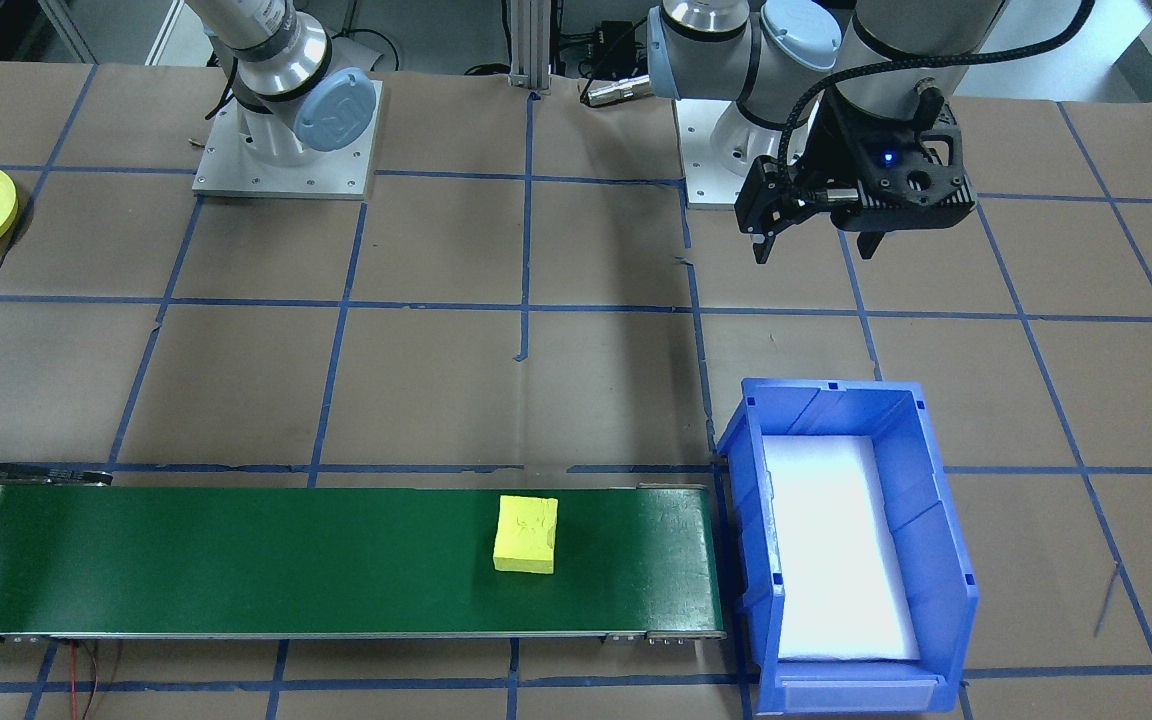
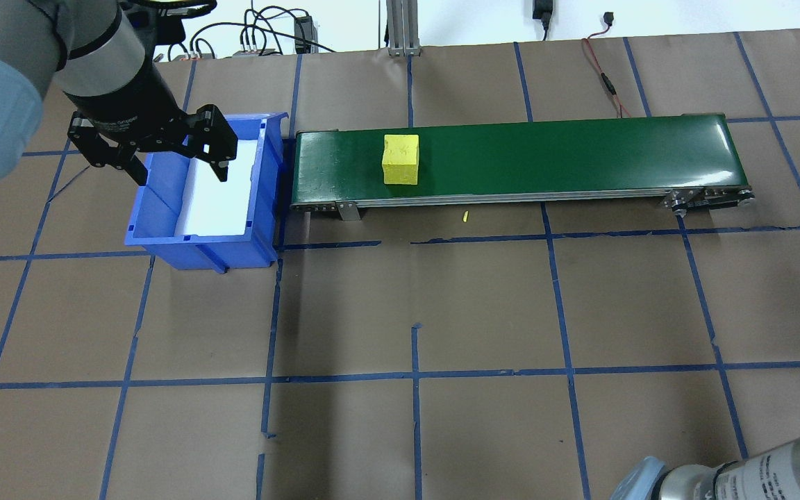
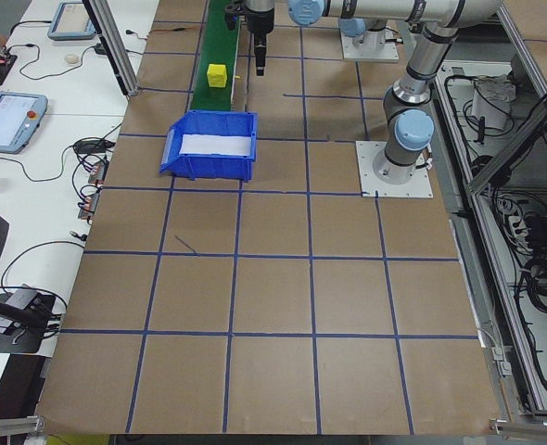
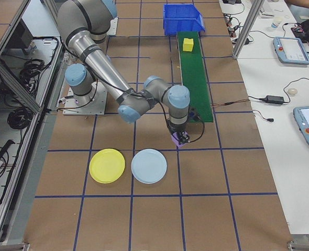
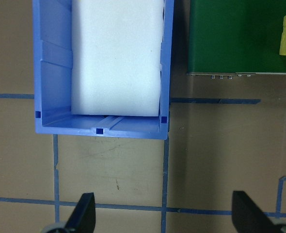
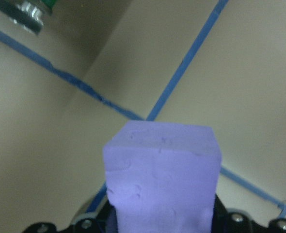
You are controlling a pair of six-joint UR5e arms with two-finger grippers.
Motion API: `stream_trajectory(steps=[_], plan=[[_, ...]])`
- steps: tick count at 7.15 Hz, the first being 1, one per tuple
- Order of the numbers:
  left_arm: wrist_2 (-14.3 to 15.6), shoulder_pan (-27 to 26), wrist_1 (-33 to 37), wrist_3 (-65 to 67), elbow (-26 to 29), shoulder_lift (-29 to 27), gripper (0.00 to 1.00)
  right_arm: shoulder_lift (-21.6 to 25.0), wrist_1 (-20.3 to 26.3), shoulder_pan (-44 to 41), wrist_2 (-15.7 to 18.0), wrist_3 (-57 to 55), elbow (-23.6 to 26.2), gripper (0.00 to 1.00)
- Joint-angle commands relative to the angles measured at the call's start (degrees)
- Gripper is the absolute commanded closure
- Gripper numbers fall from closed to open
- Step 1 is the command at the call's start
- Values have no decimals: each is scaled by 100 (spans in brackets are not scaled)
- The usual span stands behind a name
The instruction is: Move block left to right into plate
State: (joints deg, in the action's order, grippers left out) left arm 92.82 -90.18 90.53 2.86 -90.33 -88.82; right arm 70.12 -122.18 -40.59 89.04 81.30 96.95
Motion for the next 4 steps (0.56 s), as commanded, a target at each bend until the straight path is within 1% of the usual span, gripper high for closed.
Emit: stream_trajectory(steps=[1, 2, 3, 4], plan=[[-79, 176, 123, -23, 103, 40, 0, -86, -8, 1190, -88, 394, 525, 53], [-80, 185, 123, -23, 104, 40, 0, -86, 1, 1429, -271, 656, 536, 26], [-80, 177, 123, -23, 104, 40, 0, -94, -34, 1466, -430, 676, 544, 0], [-80, 151, 123, -23, 104, 40, 0, -34, -43, 1467, -527, 572, 518, 0]])
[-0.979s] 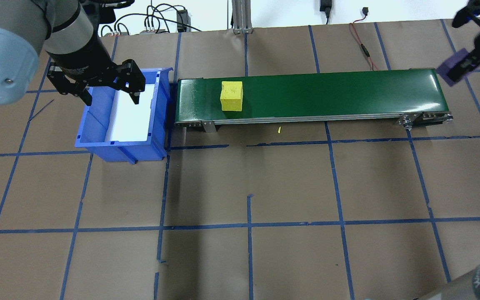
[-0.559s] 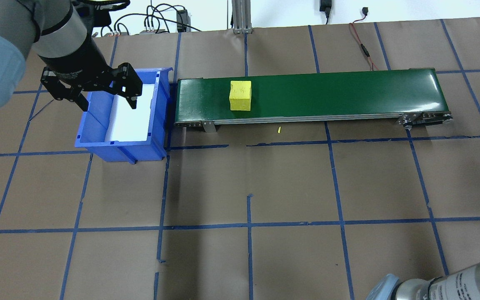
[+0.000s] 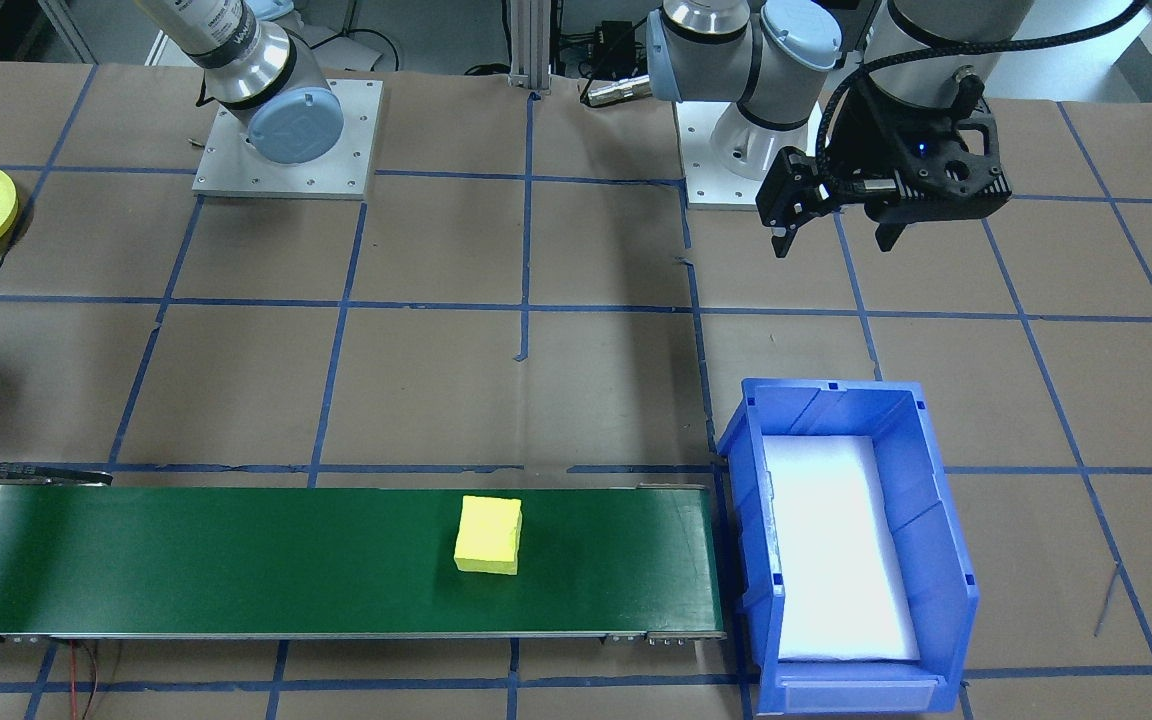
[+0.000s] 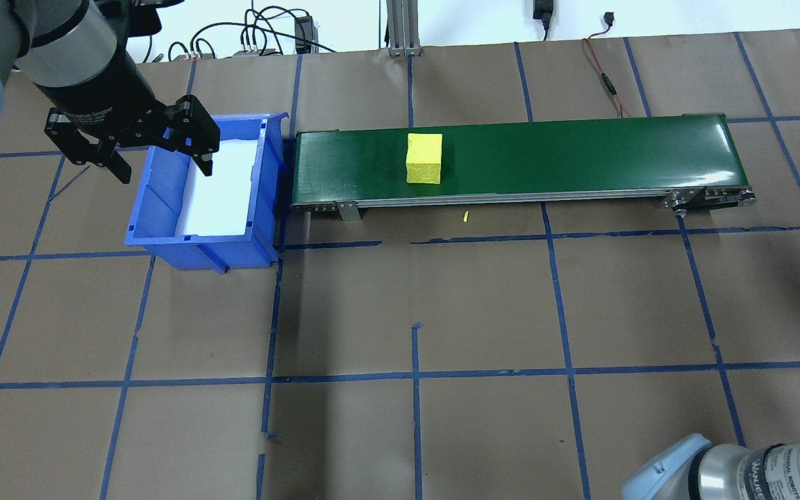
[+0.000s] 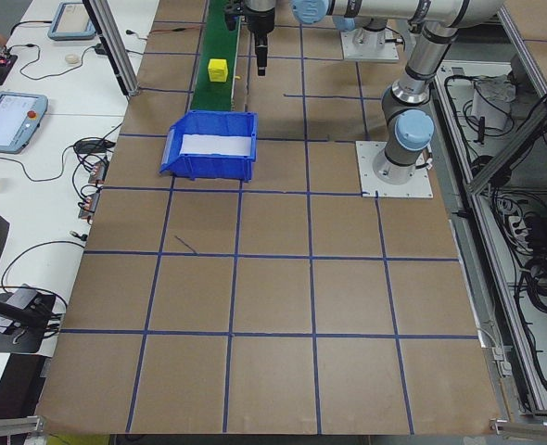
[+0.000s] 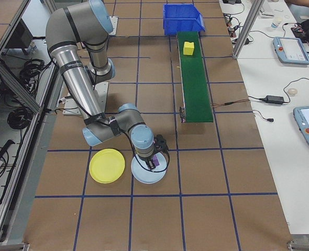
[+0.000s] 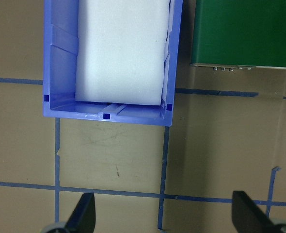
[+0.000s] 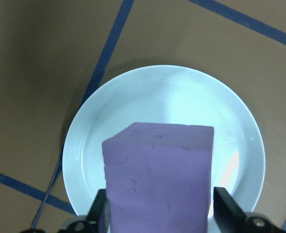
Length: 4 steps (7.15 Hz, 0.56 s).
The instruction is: Move block left to right into plate
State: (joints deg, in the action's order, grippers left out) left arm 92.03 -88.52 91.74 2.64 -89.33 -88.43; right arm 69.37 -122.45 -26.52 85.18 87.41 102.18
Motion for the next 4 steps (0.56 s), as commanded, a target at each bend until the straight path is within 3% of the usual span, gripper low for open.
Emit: stream_trajectory(steps=[1, 4], plan=[[-1, -34, 1, 8, 3, 1, 0, 102, 1, -62, -124, -544, -49, 0], [8, -34, 1, 8, 3, 1, 0, 585, 116, -1858, -124, -2500, -85, 0]])
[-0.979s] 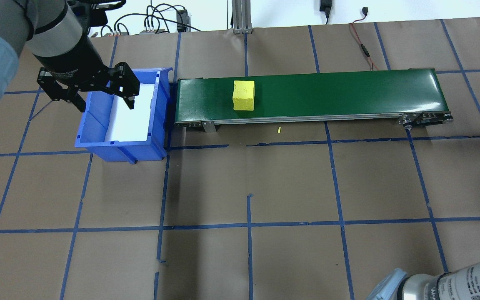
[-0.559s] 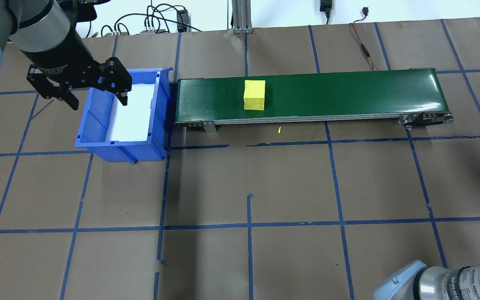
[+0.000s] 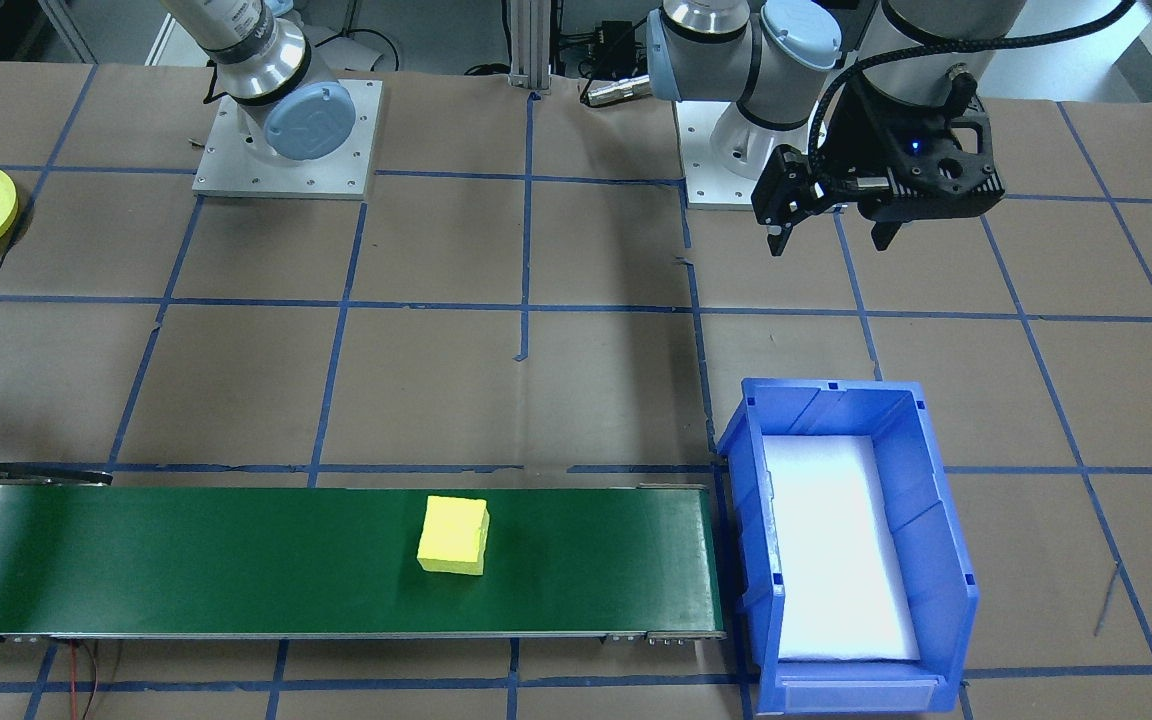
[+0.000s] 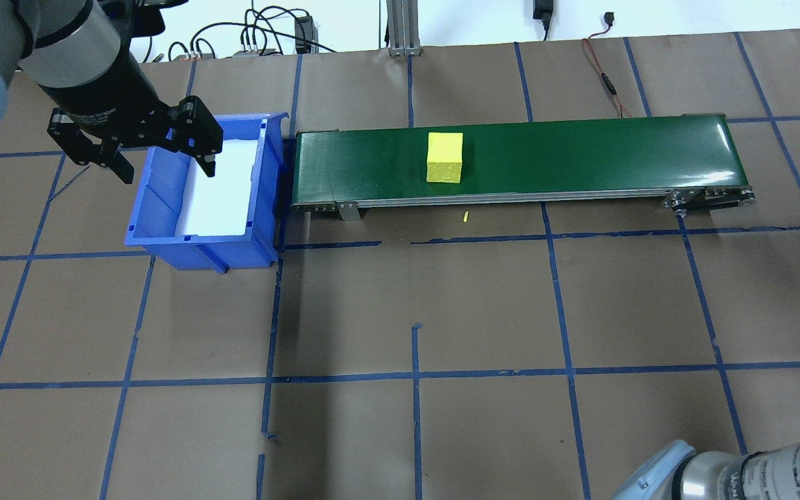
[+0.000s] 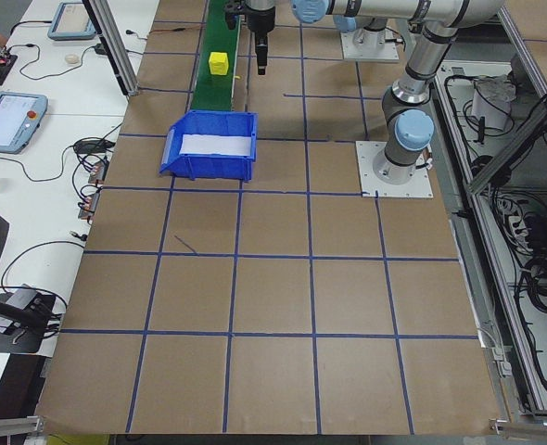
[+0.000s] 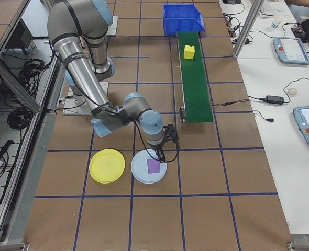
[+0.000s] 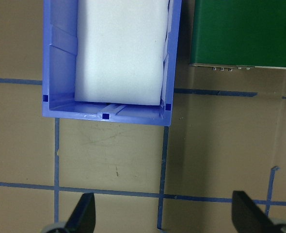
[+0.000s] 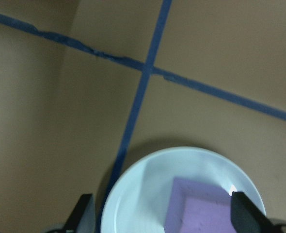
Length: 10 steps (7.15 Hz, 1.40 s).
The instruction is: Move block left to right into plate
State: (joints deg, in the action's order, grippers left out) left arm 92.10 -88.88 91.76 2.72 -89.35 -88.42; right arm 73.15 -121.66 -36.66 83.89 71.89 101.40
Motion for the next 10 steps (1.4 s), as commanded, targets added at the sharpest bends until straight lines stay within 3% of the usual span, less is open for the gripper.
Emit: stream_trajectory(steps=[1, 5, 6, 7, 8, 10], plan=[[10, -7, 9, 9, -3, 9, 0, 321, 71, -1530, 13, -1740, -6, 0], [19, -7, 0, 9, -3, 9, 0, 323, 2, -3669, -100, -5310, -15, 0], [19, -7, 0, 9, -3, 9, 0, 235, -42, -3960, -597, -6013, -15, 0], [19, -7, 9, 9, -3, 9, 0, 52, -77, -4111, -820, -6385, -67, 0], [19, -7, 0, 9, -12, 9, 0, -168, -69, -4138, -839, -6424, -337, 0], [28, -7, 0, 18, -21, 9, 0, -397, -86, -4313, -1286, -7115, -550, 0]])
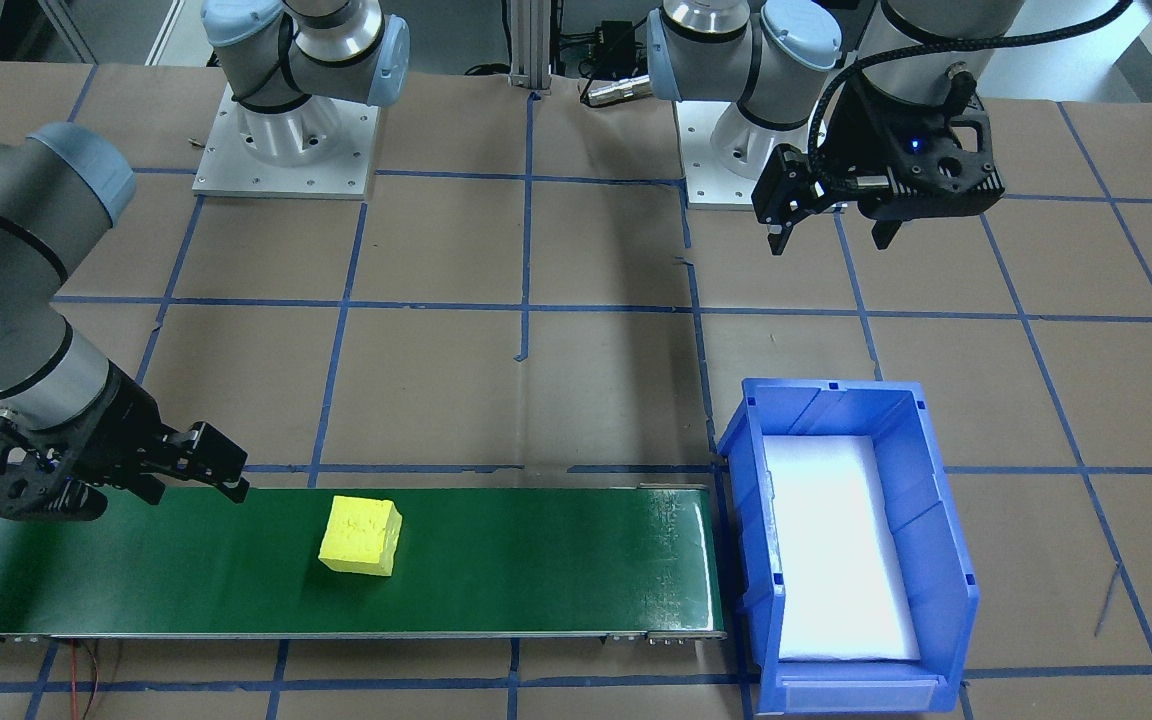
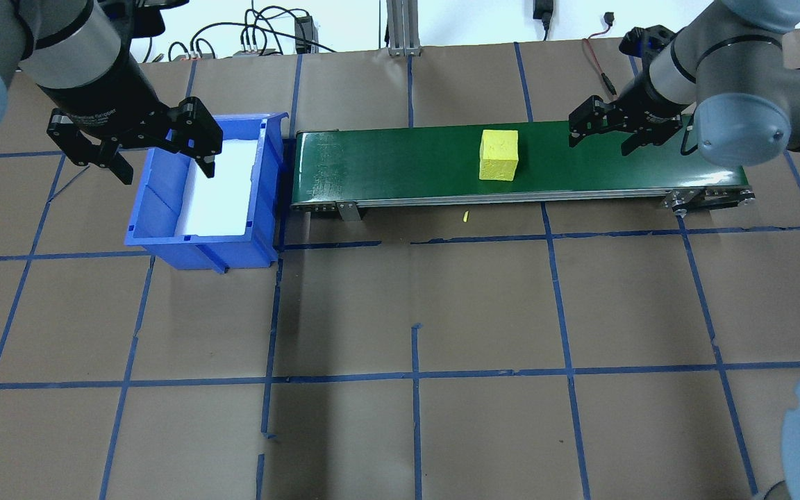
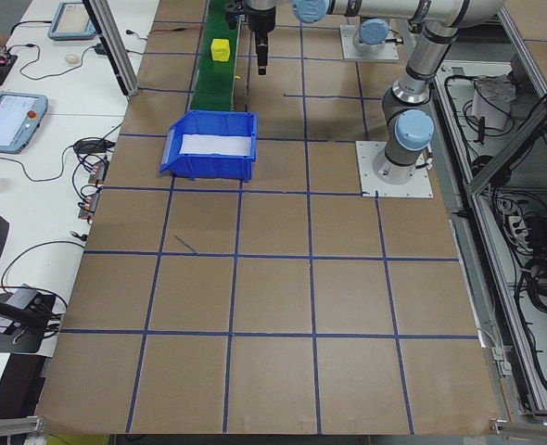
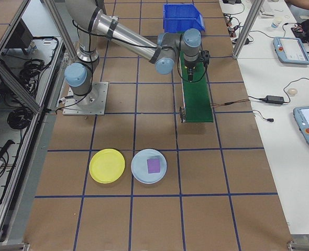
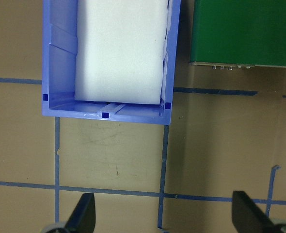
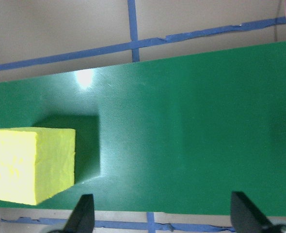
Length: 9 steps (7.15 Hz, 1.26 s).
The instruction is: Move block left to right into plate
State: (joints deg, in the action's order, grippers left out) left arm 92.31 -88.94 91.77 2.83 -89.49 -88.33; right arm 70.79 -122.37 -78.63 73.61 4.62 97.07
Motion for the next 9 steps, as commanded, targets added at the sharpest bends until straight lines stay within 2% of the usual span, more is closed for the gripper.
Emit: stream_trajectory(steps=[1, 5, 9], plan=[[32, 0, 25, 7, -59, 35, 0, -293, -15, -135, -372, -478, -205, 0], [41, 9, 8, 15, -77, 53, 0, -461, -15, -179, -452, -619, -391, 0], [42, 17, 8, 24, -78, 53, 0, -558, -129, -188, -549, -646, -330, 0]])
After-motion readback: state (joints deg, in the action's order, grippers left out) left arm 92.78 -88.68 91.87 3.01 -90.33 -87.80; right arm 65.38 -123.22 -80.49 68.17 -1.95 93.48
